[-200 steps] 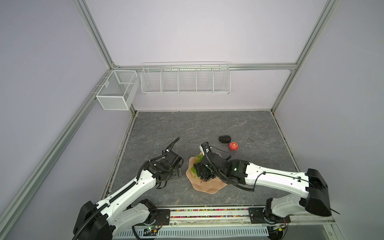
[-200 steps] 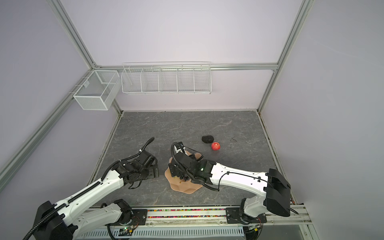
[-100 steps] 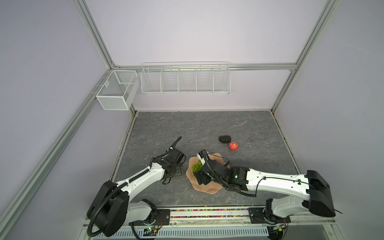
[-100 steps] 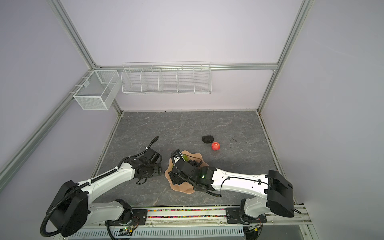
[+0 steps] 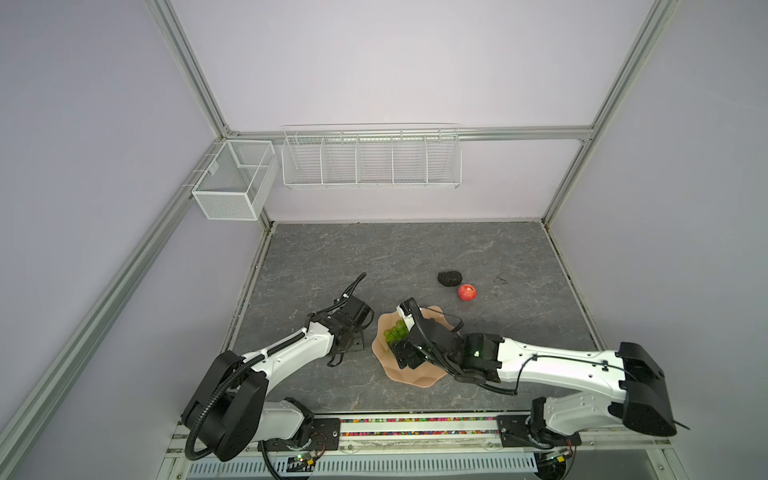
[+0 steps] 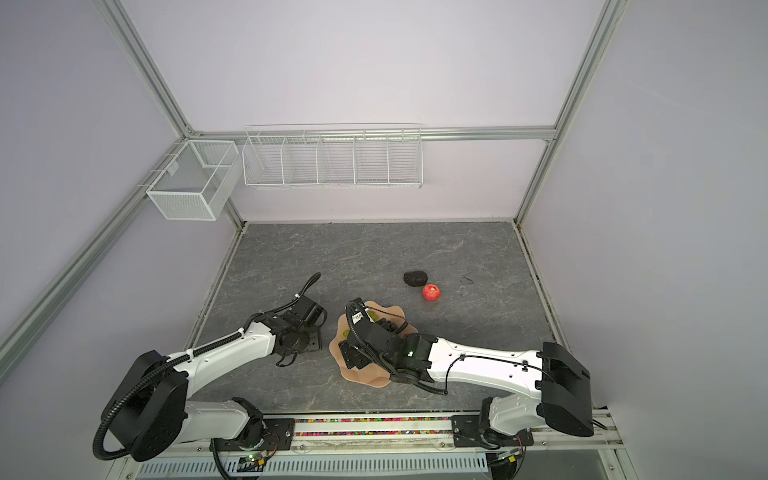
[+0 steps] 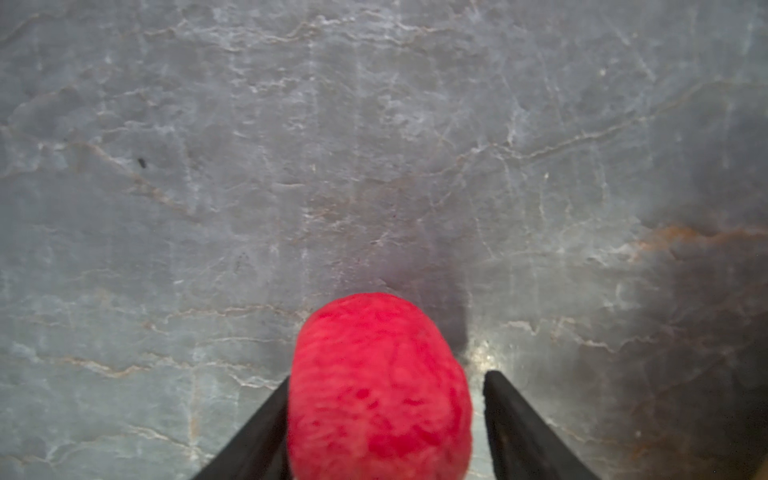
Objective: Place and organize the fake fruits in the fruit bowl
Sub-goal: 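Grasp the dark red apple with the left gripper while the right releases grapes, then lower the dark red apple into the bowl and open the left gripper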
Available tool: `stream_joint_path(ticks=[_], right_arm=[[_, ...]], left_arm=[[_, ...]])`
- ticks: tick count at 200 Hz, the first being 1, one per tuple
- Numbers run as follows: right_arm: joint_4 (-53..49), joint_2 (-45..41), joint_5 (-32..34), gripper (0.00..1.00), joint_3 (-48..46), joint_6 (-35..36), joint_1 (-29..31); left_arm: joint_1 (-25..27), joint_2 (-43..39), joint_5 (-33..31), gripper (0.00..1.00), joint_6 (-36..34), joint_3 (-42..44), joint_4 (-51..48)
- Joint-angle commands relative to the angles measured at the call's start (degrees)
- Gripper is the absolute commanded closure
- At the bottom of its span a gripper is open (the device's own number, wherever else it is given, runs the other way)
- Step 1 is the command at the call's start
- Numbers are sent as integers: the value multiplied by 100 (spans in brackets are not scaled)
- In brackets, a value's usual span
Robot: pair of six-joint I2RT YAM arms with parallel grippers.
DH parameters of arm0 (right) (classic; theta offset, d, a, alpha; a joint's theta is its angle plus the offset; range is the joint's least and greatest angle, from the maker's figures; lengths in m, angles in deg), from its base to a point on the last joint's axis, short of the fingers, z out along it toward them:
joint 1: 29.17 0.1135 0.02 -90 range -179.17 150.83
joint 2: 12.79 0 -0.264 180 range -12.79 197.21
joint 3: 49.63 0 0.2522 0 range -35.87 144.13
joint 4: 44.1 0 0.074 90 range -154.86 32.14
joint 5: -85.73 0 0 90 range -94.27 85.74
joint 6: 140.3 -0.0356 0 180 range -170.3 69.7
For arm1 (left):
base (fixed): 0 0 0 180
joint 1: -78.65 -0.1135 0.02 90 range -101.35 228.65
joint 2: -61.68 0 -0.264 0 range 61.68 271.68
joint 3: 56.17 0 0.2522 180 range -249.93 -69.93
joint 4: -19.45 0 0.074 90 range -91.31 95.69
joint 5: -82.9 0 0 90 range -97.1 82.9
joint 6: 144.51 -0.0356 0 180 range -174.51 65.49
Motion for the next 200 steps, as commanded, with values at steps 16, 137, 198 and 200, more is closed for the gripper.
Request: stream_joint_path(ticks=[16,137,198,200], right_arm=[[61,-233,155,11,-207,-56,28],[-788,-2435,496,11,-1979,-954,-172],[-956,-2786,424,11,-2121,-1035,-227],[-949,-2790,426,11,-2121,-1033,-225]], left_arm=[[-36,-195,-111,45,-52,-41,-66],[1021,-1868,1289,55,-587,-1026,-800],[2184,-643,1255,55,-559,-1456,-724],[2199,-606,1247,54,-552,-1463,-722]])
